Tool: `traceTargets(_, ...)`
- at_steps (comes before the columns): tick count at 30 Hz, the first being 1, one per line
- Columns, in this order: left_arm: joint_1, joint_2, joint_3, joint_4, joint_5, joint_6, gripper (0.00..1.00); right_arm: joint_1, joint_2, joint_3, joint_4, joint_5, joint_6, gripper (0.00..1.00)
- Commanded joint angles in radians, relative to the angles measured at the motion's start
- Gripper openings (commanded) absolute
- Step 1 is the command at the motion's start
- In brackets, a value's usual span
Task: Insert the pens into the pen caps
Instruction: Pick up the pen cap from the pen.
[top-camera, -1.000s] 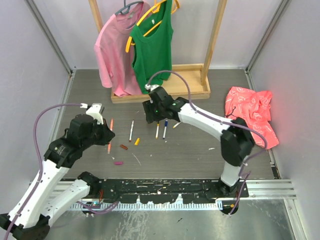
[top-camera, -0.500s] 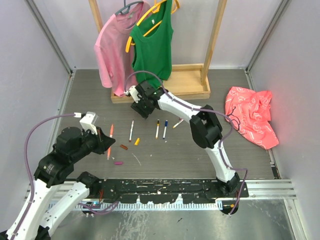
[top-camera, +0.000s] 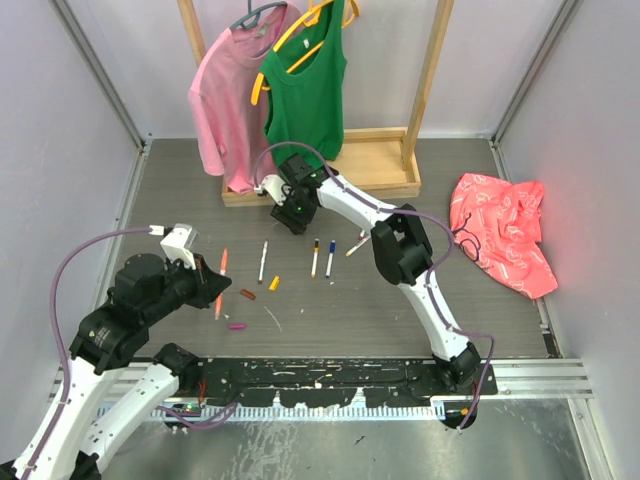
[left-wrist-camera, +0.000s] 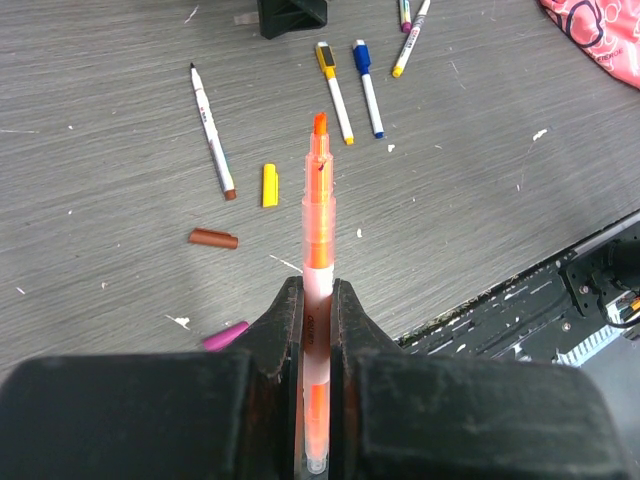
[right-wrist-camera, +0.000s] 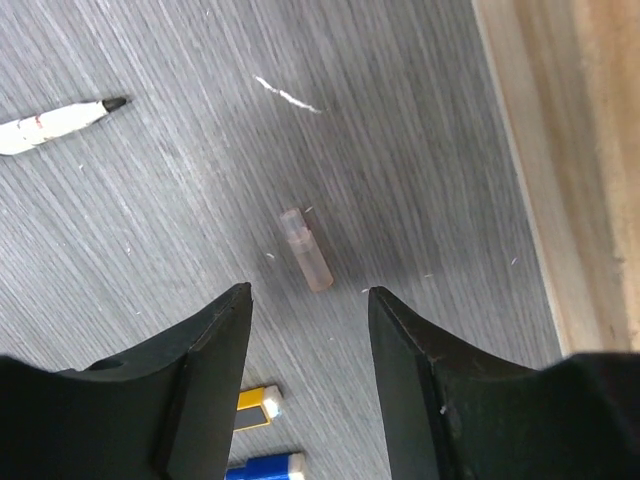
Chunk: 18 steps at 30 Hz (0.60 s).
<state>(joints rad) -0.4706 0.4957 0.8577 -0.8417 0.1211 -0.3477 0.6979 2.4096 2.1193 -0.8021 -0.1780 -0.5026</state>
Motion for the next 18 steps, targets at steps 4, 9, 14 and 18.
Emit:
traceTargets(4,0.006,0.006,0.001,0.064,0.006,0.006,0.00,0.000,0.032,0.109,-0.006,-0.065,-0.026,0.54)
traceTargets(9,0.006,0.009,0.001,0.065,0.000,0.004,0.00,0.001,0.070,0.131,-0.009,-0.070,-0.026,0.50)
traceTargets(14,0.006,0.011,-0.001,0.066,-0.001,0.006,0.00,0.002,0.075,0.126,-0.020,-0.072,-0.018,0.43)
traceTargets(18,0.006,0.012,0.000,0.067,-0.003,0.005,0.00,0.002,0.079,0.120,-0.034,-0.066,-0.006,0.32)
